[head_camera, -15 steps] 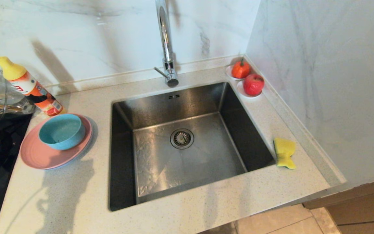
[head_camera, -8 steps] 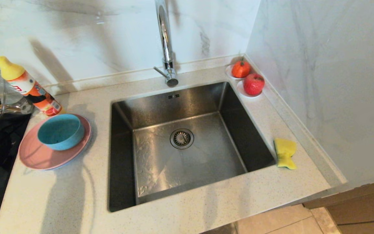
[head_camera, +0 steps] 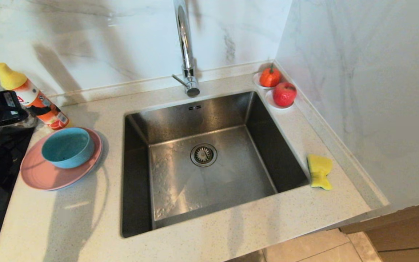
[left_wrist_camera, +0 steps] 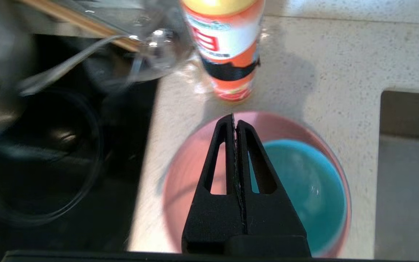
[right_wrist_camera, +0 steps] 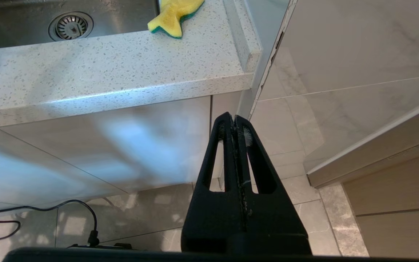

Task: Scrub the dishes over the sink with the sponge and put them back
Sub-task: Grab the dish soap

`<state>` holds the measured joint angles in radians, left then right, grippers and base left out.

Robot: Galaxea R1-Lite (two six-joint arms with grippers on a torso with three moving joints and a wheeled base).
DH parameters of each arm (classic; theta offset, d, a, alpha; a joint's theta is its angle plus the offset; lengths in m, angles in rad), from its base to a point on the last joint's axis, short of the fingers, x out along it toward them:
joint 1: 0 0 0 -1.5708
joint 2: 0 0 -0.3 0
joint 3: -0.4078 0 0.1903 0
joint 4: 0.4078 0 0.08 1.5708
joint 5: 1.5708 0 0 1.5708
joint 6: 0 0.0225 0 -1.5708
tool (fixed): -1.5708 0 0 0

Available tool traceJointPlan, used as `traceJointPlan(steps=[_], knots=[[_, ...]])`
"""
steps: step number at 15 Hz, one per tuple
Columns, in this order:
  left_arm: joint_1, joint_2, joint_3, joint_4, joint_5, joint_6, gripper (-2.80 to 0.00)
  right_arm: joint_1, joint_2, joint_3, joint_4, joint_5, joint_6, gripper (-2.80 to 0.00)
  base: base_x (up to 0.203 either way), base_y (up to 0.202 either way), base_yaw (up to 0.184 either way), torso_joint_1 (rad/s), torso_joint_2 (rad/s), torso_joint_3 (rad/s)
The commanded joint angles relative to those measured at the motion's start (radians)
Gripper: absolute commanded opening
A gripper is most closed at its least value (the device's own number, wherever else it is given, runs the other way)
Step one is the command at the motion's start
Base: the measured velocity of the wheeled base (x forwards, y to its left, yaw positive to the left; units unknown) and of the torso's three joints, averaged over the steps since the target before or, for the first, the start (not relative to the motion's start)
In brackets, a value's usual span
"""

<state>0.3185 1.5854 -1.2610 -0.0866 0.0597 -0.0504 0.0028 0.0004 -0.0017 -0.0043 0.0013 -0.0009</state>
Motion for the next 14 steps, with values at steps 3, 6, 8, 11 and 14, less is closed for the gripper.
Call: traceJointPlan(steps=[3, 6, 8, 11, 14], knots=[[0.005, 0.11, 0.065, -0.229, -0.049, -0.041, -2.8, 0.0, 0.0, 0.0, 0.0, 0.0, -0.001, -2.8, 0.0, 0.0, 0.0, 0.0, 0.0, 0.0], [0.006, 0.166, 0.059, -0.312, -0.057, -0.052, -2.8, 0.0, 0.0, 0.0, 0.0, 0.0, -0.001, -2.8, 0.0, 0.0, 0.0, 0.0, 0.0, 0.0], [0.005, 0.199, 0.053, -0.343, -0.054, -0.055, -2.8, 0.0, 0.0, 0.0, 0.0, 0.0, -0.001, -2.8, 0.0, 0.0, 0.0, 0.0, 0.0, 0.0], [0.005, 0.231, 0.009, -0.353, -0.051, -0.117, 0.0, 0.0, 0.0, 0.0, 0.0, 0.0, -0.001, -2.8, 0.0, 0.0, 0.0, 0.0, 0.0, 0.0], [0.005, 0.253, -0.013, -0.383, -0.05, -0.144, 0.0, 0.0, 0.0, 0.0, 0.0, 0.0, -0.001, -2.8, 0.0, 0.0, 0.0, 0.0, 0.0, 0.0]])
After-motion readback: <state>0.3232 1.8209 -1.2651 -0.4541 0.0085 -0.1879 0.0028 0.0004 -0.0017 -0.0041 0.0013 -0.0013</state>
